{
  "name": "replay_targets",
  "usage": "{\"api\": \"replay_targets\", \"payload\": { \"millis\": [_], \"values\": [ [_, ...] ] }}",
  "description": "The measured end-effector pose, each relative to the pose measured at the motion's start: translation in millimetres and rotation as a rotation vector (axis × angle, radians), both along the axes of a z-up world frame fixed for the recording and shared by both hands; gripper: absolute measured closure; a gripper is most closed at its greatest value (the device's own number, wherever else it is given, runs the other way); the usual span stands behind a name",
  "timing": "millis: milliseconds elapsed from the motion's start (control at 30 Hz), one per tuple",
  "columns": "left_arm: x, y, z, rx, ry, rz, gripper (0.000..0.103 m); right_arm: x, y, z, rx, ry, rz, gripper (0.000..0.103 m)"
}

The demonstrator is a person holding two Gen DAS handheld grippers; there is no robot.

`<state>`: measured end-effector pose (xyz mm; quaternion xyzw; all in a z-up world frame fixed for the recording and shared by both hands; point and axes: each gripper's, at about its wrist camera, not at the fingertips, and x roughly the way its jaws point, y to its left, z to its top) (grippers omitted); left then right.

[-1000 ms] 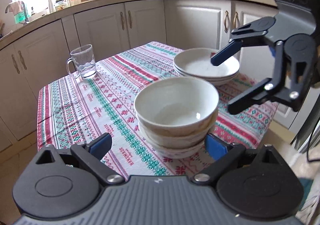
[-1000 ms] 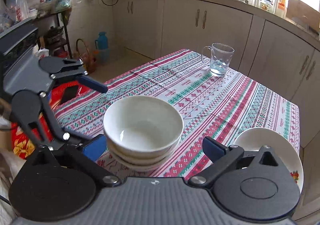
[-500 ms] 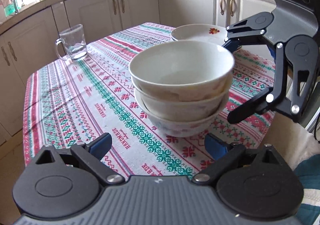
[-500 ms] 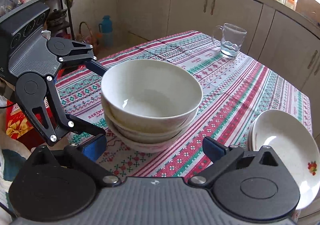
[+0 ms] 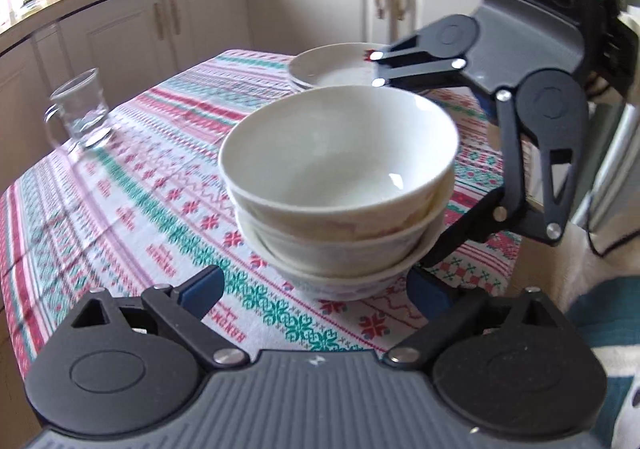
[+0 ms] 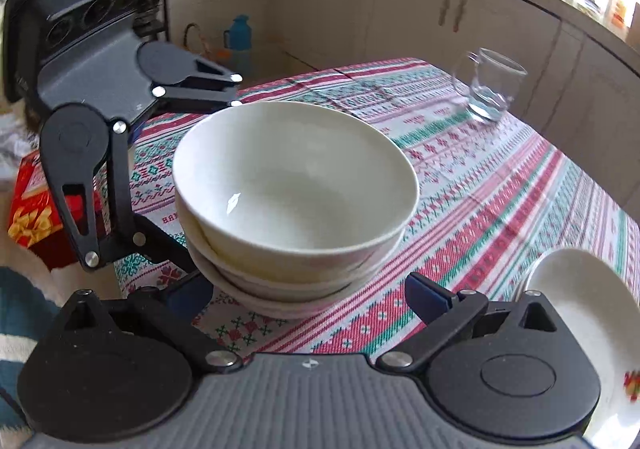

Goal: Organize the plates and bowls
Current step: 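Grip the stacked bowls from both sides with the left and right grippers, then lift and carry the bowl stack with both grippers over the plate stack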

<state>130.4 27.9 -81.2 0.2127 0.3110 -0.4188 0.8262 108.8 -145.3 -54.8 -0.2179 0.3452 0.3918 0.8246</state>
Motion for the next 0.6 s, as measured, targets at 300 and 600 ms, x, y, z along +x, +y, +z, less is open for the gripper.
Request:
{"api": "replay_targets", "payload": {
  "millis": [300, 600],
  "values": [
    [16, -5, 3, 0.052, 0.009, -0.185, 0.009, 11, 5, 7, -0.034, 0.006, 0.125, 0.000],
    [37, -9, 1, 0.069, 0.076, -0.271, 0.011, 25, 4, 5, -0.029, 0.072, 0.201, 0.001]
  ]
}}
